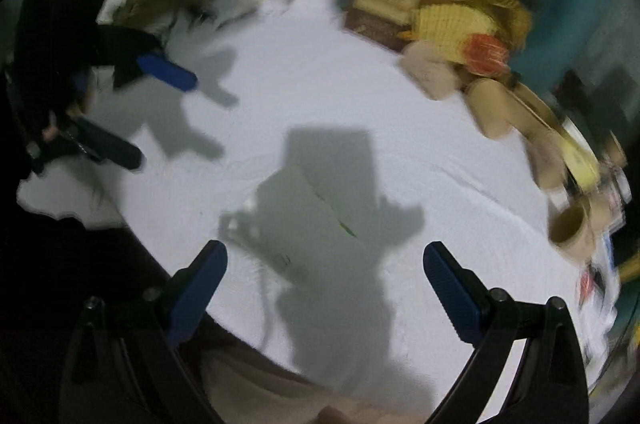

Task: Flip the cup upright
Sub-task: 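Close the right gripper on the white cup while the left gripper releases it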

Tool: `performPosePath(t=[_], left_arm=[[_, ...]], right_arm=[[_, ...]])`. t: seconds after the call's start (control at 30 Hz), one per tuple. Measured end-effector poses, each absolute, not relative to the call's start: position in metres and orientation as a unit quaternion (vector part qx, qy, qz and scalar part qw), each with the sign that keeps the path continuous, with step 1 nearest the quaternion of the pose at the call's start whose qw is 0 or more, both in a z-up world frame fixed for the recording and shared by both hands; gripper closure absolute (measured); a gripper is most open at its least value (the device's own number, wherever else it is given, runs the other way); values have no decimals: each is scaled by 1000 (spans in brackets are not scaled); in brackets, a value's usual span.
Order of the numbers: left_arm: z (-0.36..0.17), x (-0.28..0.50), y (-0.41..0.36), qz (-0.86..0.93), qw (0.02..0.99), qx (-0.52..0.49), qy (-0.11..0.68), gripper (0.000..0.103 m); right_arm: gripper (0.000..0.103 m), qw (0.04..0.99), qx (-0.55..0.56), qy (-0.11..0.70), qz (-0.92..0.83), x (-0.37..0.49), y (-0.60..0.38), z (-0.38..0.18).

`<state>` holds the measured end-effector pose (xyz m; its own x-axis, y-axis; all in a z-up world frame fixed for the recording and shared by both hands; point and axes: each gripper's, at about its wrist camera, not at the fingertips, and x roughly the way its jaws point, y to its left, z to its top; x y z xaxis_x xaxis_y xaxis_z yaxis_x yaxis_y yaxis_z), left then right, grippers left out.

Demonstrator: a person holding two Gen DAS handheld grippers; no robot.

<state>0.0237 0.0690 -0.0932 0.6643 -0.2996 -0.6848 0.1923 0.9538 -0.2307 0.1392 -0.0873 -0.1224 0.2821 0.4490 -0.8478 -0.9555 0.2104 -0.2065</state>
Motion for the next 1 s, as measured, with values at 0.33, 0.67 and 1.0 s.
performPosePath(t=[0.33, 0.67, 1.0], left_arm=[[-132, -14, 118, -29, 910, -191, 367, 18], [-133, -25, 135, -2, 920, -202, 335, 18], [-131, -21, 133, 0, 925, -198, 325, 18]], right_arm=[[6, 594, -523, 342, 507, 127, -33, -150], [17, 536, -574, 363, 501, 131, -11, -165], [34, 510, -586, 387, 497, 142, -10, -182]])
